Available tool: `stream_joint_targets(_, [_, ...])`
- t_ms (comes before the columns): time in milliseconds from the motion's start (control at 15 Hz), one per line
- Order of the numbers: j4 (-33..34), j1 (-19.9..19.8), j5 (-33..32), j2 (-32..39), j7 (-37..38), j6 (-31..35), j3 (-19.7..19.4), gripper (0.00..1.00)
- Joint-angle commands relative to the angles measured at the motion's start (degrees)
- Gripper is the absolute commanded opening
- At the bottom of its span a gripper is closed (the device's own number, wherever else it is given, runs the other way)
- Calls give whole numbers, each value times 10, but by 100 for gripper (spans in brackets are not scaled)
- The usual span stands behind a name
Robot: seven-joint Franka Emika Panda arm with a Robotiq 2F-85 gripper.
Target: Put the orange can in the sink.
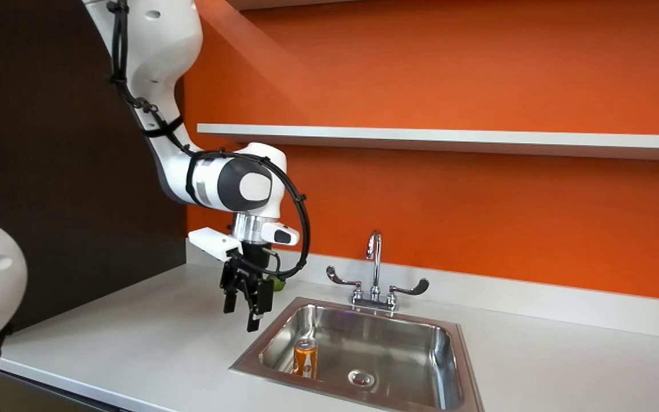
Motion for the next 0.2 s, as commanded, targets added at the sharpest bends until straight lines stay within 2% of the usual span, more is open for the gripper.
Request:
stream_joint_targets(0, [-15,-9,-3,-19,-9,-10,12,100])
stream_joint_targets(133, [-41,-9,-2,-54,-22,-21,17,100])
